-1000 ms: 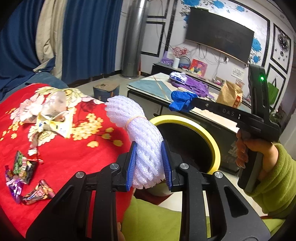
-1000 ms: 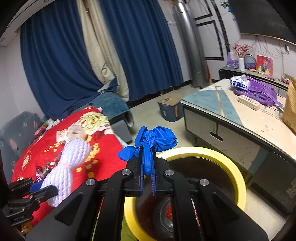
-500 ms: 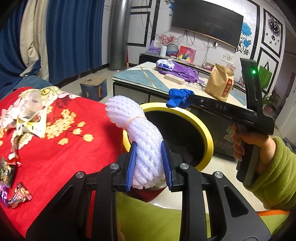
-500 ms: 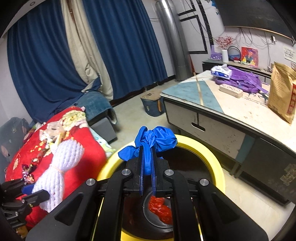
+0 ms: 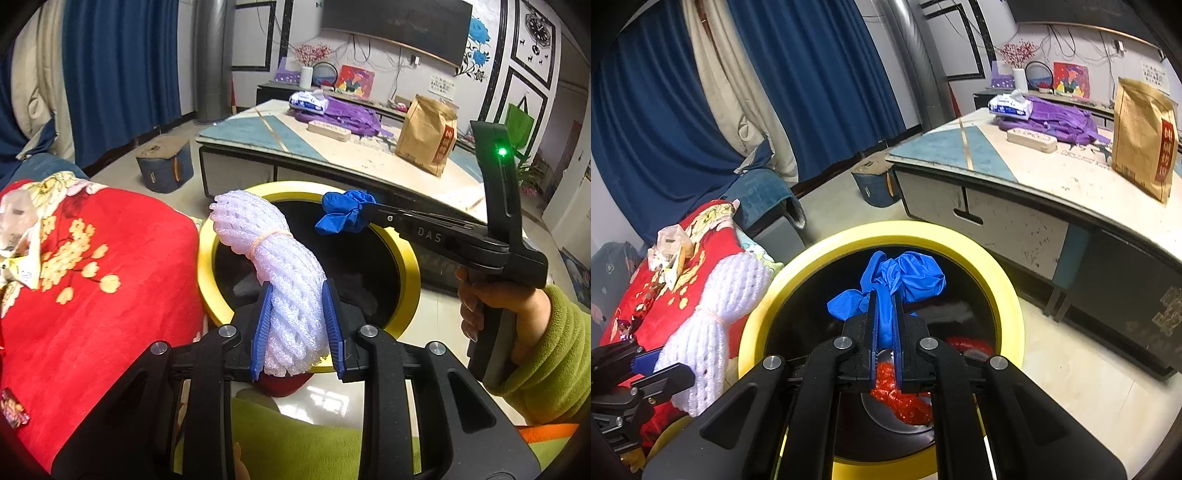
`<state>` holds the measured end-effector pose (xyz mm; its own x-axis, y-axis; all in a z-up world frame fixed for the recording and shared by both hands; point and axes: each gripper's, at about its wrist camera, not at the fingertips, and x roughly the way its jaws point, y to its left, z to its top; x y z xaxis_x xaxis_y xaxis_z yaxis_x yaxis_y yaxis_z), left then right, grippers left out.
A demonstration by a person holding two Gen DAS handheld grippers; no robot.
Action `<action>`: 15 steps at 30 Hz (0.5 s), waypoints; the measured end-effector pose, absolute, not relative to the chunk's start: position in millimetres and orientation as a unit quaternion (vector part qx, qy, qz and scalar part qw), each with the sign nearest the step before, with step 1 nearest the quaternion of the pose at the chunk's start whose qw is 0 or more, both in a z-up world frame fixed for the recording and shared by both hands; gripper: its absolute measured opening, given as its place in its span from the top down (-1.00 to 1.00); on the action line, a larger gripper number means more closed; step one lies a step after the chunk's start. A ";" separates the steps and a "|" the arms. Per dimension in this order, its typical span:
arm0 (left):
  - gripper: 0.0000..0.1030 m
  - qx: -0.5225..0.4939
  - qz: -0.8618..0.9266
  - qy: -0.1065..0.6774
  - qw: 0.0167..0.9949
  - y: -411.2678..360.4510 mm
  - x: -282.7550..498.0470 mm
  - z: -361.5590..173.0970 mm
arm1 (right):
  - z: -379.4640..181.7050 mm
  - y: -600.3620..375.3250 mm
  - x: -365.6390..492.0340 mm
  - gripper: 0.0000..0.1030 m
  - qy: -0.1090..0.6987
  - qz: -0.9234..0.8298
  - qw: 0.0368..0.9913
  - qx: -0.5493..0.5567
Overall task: Collect trash
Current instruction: 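Carry the foam net and blue glove with both grippers over the yellow bin, then open both grippers to drop the foam net and glove into the bin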
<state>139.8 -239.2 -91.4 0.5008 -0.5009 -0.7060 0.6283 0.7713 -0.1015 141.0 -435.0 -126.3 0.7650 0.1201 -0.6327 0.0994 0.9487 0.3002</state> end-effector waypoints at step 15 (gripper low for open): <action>0.59 0.088 -0.337 0.407 0.844 -256.2 156.9 -112.7 | -156.1 -441.0 143.7 0.87 0.378 0.010 0.910 0.170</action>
<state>156.9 -256.2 -112.7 0.4411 -0.4971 -0.7472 0.6408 0.7574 -0.1256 143.7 -441.0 -156.1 0.7147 0.1474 -0.6837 0.1101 0.9417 0.3180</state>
